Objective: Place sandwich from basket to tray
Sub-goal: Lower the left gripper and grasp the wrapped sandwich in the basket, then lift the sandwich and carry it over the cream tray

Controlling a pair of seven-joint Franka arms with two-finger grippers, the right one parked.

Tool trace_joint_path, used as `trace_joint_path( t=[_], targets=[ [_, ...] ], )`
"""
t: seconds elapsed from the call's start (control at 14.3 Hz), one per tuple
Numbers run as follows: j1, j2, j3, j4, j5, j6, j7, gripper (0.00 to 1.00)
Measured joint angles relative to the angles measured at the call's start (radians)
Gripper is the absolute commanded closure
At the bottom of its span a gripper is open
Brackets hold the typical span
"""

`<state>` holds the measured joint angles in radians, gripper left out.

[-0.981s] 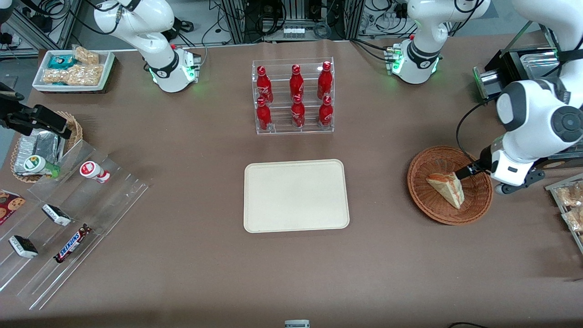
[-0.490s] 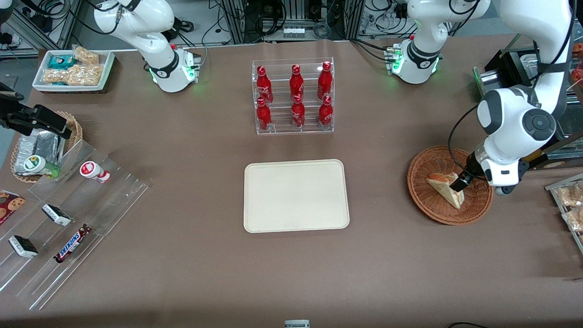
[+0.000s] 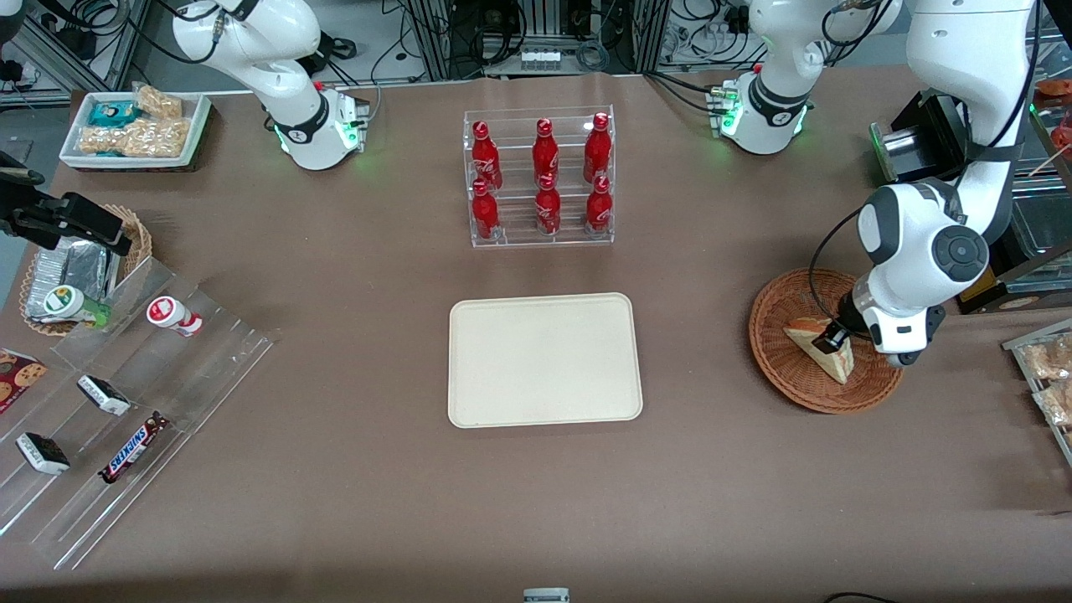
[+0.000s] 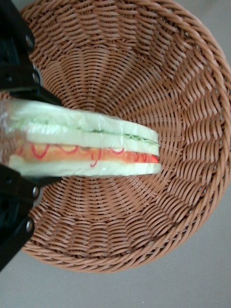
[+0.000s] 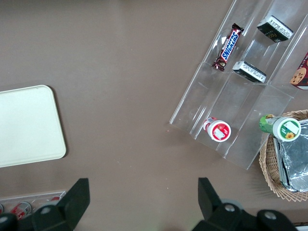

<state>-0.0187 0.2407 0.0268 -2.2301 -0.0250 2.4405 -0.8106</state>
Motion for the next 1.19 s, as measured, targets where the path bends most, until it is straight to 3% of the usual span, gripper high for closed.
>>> trace_joint_path(
  t=[0.56, 0.91, 1.19],
  targets=[
    [-0.083, -0.002, -0.007, 0.200, -0.003, -0.240, 0.000, 0.96],
    [-0.278, 0.023, -0.015, 0.272, -0.022, -0.246, -0.005, 0.96],
    [-0.433, 0.182, -0.018, 0.457, -0.022, -0.238, -0.002, 0.96]
  ],
)
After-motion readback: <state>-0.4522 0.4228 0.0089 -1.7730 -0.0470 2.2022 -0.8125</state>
